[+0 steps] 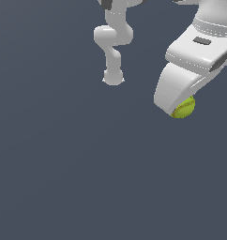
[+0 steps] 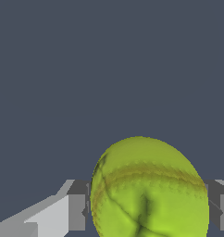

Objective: Pick up the object and move it to a goal position.

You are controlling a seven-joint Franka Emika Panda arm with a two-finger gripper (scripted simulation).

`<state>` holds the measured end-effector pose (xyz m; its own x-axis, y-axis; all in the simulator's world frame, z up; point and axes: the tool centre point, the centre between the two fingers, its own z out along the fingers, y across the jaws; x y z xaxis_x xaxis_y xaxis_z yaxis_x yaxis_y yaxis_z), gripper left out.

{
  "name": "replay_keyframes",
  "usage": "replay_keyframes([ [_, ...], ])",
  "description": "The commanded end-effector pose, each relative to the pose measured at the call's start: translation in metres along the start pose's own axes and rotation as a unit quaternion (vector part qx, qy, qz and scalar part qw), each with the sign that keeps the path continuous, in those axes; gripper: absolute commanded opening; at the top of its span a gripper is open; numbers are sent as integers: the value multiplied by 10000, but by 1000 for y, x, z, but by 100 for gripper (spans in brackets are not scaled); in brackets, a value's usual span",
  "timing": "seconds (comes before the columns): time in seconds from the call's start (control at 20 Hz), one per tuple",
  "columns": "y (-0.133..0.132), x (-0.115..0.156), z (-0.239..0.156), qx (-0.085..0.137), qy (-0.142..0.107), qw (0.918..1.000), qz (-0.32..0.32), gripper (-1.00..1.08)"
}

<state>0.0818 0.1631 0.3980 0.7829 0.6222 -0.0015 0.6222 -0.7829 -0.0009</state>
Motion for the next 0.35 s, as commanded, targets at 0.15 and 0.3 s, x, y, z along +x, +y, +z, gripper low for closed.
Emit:
replay_keyframes([
  [0.15, 0, 4, -5, -4, 7, 10000, 0, -100],
  [0.3, -1, 4, -6, -4, 7, 10000, 0, -100],
])
